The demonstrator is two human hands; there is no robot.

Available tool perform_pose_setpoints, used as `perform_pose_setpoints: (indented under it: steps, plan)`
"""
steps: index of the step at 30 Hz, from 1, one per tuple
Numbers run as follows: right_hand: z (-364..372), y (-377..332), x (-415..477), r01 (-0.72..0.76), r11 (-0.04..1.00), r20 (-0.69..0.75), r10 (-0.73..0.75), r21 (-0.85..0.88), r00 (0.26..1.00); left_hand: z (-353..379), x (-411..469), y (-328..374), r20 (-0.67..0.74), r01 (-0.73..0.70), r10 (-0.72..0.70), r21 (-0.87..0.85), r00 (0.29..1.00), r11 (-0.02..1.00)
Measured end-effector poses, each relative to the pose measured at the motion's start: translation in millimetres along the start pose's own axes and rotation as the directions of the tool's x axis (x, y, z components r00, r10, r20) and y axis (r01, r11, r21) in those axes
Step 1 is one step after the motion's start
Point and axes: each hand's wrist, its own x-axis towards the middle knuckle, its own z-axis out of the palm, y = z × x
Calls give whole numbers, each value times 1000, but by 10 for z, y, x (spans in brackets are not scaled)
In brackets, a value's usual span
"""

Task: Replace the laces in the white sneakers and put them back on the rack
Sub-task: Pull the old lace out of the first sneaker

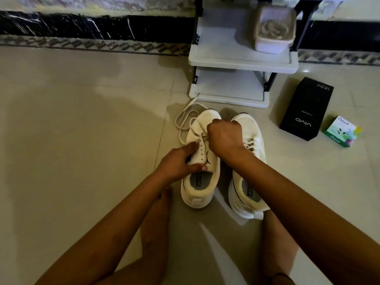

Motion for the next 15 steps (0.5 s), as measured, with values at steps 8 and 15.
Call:
perform_pose_setpoints:
  steps: [8,15]
  plan:
    - [-347,70,35,-32,560,-30,101,828,994,-10,-11,6,0,-15,15,13,1000,1000]
    - [62,56,-68,-199,934,250,125,297,960,27,22,-31,4,13,-13,6,1000,1000]
